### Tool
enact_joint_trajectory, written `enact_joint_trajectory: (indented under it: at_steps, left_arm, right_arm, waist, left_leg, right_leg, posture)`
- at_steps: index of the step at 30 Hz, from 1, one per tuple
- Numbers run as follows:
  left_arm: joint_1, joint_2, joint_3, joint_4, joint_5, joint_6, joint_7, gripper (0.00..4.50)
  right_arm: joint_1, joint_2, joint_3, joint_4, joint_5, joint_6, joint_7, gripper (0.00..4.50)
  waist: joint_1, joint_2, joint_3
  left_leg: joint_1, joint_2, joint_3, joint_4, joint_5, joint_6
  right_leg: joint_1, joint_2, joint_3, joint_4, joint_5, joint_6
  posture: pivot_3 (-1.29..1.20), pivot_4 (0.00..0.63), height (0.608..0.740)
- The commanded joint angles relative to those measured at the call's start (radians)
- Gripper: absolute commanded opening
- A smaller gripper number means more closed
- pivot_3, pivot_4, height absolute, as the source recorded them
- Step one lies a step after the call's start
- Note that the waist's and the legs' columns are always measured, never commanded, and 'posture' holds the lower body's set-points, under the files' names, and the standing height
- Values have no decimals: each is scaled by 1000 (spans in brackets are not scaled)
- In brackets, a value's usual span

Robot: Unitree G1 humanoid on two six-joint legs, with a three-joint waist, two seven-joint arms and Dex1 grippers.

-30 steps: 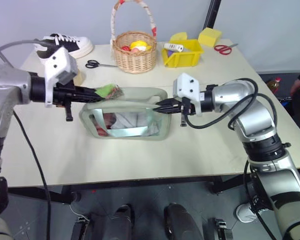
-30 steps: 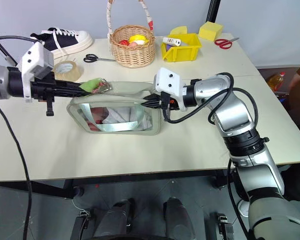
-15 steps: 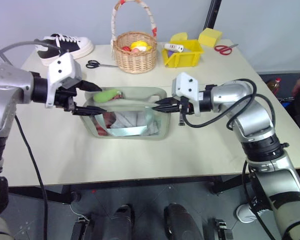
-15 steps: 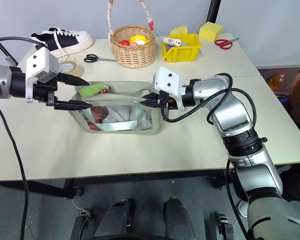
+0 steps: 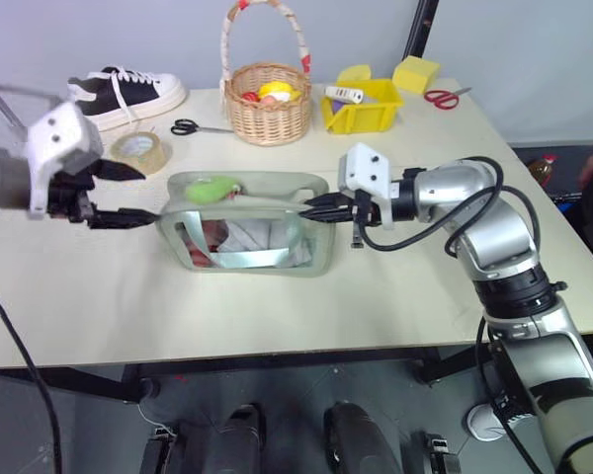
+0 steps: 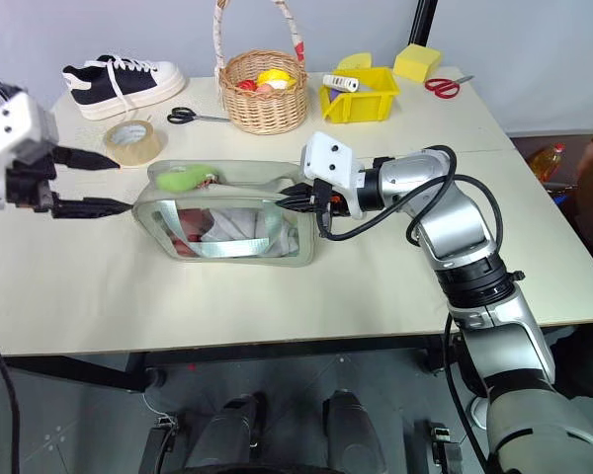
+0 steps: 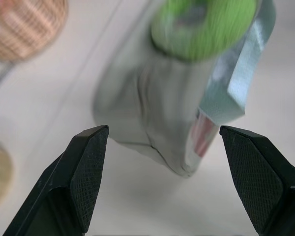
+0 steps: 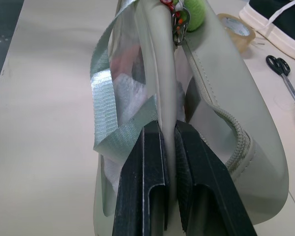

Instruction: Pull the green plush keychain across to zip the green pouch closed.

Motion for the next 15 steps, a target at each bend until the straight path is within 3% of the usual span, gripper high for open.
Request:
enact_joint_trajectory:
  at_steps: [1, 8, 11, 15]
  left_arm:
    - [27, -39, 29, -5, 13, -25, 60, 3860]
    - [33, -114, 8, 13, 21, -35, 94, 3860]
    - [26, -119, 12, 14, 10, -26, 85, 2922]
    - [23, -121, 9, 18, 13, -32, 82, 978]
  right_arm:
    - [-26, 4, -3, -29, 7, -14, 1, 0]
    - [-30, -5, -5, -33, 5, -3, 3, 0]
    - [-32, -8, -5, -31, 3, -1, 1, 0]
    - [-33, -9, -7, -27, 0, -2, -3, 0]
  waist:
    - [0, 0, 0]
    - [0, 0, 0]
    - [0, 0, 0]
    - [0, 0, 0]
  left_leg:
    - [0, 0, 0, 0, 0, 0]
    - [-1, 0, 0, 1, 0, 0]
    - [-1, 0, 0, 1, 0, 0]
    - [-1, 0, 0, 1, 0, 0]
  right_leg:
    - [0, 0, 0, 0, 0, 0]
    - [0, 0, 0, 0, 0, 0]
    - [0, 0, 0, 0, 0, 0]
    - [0, 0, 0, 0, 0, 0]
  posture:
    - [0, 150, 740]
    - [0, 150, 740]
    - [0, 150, 740]
    - [0, 150, 740]
